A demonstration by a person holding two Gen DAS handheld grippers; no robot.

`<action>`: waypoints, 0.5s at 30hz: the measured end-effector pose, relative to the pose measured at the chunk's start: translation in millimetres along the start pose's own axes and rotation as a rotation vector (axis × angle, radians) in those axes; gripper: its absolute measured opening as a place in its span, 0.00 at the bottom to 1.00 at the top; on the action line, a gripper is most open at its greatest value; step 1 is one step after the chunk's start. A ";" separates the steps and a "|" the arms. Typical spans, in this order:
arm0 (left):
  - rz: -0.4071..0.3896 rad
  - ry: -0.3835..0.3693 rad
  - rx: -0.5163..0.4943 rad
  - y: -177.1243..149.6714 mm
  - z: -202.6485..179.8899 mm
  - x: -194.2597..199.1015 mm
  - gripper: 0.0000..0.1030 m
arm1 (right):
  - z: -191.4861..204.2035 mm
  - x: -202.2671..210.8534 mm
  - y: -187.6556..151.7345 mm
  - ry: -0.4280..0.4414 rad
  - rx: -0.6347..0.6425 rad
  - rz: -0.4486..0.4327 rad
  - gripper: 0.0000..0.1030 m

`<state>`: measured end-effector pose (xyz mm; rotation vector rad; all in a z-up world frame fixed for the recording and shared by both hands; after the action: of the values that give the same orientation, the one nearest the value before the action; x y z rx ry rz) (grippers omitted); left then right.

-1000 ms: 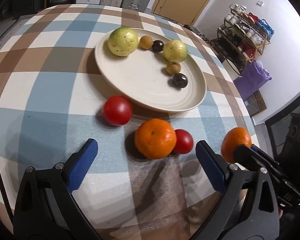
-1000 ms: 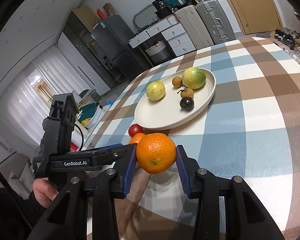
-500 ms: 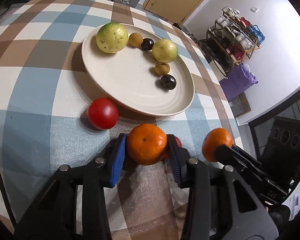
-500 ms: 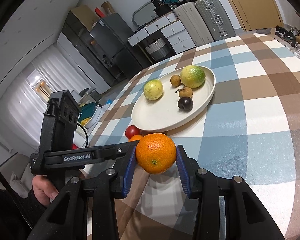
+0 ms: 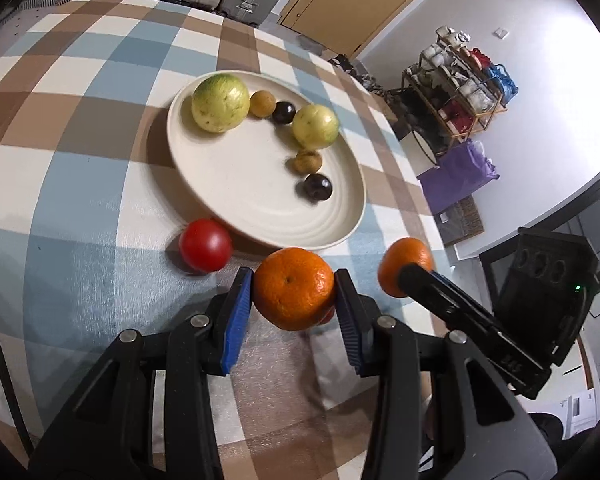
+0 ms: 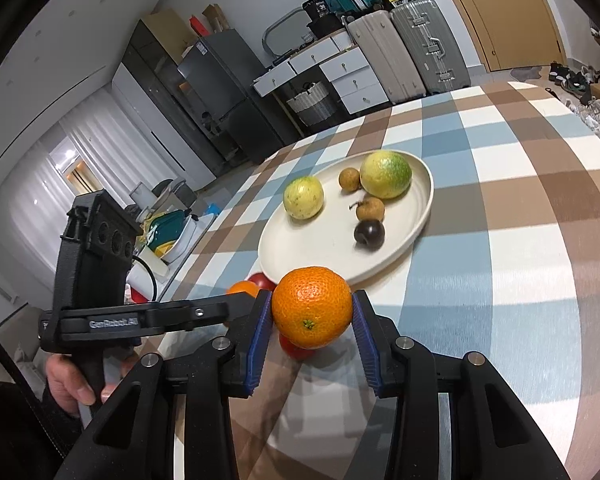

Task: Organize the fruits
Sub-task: 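Carry both oranges over the cream plate with both grippers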

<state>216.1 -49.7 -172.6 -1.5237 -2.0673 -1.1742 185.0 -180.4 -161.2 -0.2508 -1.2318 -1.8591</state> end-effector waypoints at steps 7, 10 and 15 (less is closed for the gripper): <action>-0.011 -0.012 -0.022 18.5 -9.3 1.1 0.36 | 0.5 -3.9 18.2 -0.006 0.005 -0.021 0.39; -0.017 -0.005 -0.030 28.9 -11.1 -2.9 0.36 | -0.4 -5.1 27.7 -0.015 0.005 -0.029 0.39; -0.032 0.010 -0.044 51.9 -14.8 -11.3 0.36 | -3.2 -10.6 41.8 -0.041 0.019 -0.037 0.39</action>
<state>264.1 -63.2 -149.0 -1.5067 -2.0797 -1.2437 223.6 -182.8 -141.7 -0.2585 -1.2891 -1.8810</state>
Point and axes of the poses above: each gripper's, at about its wrist camera, not at the fingertips, and x roughly against the way its jaws point, z to its left, y to its top, the point moved 9 cm from there along -x, roughly the way its jaws point, and after that the axes turned 5 degrees about -y, right-handed, at the moved point
